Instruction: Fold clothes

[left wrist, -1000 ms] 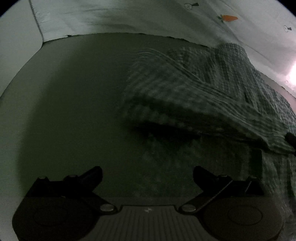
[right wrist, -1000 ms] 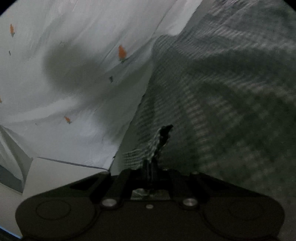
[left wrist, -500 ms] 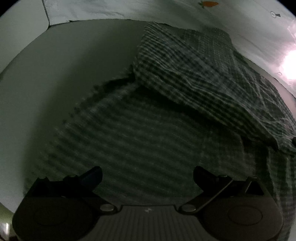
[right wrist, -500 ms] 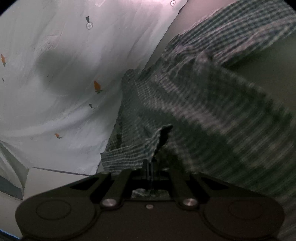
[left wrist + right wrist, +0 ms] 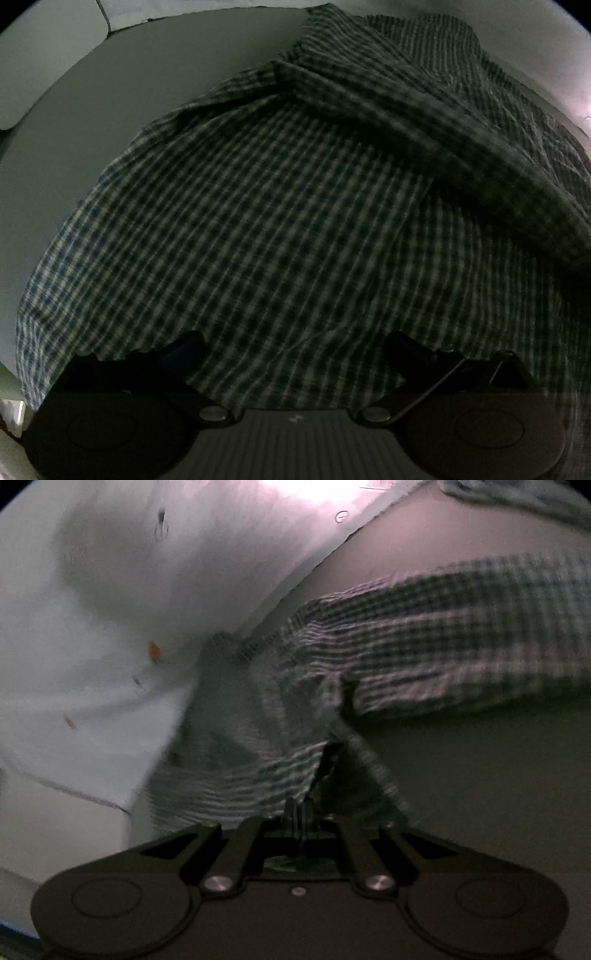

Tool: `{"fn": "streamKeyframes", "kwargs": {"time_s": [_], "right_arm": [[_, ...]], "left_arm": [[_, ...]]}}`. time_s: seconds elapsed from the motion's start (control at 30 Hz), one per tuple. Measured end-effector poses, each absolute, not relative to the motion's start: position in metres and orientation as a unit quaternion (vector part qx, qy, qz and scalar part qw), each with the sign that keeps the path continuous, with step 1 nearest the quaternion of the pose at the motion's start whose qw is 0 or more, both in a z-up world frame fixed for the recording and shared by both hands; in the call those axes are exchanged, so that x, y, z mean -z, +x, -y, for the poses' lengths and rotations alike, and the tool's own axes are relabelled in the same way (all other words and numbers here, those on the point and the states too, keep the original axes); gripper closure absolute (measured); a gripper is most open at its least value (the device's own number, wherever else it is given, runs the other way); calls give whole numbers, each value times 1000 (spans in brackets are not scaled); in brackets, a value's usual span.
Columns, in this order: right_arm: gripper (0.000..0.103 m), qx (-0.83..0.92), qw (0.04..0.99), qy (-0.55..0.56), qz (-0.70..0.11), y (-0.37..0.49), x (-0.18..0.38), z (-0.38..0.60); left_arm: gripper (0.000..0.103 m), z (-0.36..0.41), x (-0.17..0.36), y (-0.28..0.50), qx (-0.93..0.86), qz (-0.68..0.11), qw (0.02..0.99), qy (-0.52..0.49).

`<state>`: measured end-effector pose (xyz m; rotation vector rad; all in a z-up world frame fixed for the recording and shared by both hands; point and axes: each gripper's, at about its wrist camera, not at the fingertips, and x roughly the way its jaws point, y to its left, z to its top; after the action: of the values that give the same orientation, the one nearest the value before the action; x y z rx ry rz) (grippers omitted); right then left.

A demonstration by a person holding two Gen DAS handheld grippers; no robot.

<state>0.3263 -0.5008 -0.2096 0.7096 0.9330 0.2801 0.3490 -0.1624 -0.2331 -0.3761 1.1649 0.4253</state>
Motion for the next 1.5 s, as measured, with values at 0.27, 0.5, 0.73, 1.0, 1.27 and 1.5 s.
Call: {"fn": "streamKeyframes", "kwargs": {"time_s": [0.27, 0.5, 0.73, 1.0, 1.27, 1.5], "right_arm": [[87, -149, 813, 298, -478, 350, 226, 490], [83, -183, 797, 307, -487, 362, 235, 479], [102, -205, 820, 298, -443, 377, 208, 479], [103, -175, 890, 269, -324, 402, 148, 515], [103, -98, 920, 252, -284, 419, 141, 559], [102, -36, 910, 217, -352, 431, 176, 576]], "left_arm": [[0, 156, 233, 354, -195, -556, 789, -175], [0, 154, 234, 353, -199, -556, 788, -176], [0, 153, 234, 352, -199, -558, 786, -177], [0, 151, 234, 352, -202, -564, 780, -181], [0, 151, 235, 349, -208, -568, 774, -187], [0, 150, 235, 346, -208, -571, 771, -190]]}}
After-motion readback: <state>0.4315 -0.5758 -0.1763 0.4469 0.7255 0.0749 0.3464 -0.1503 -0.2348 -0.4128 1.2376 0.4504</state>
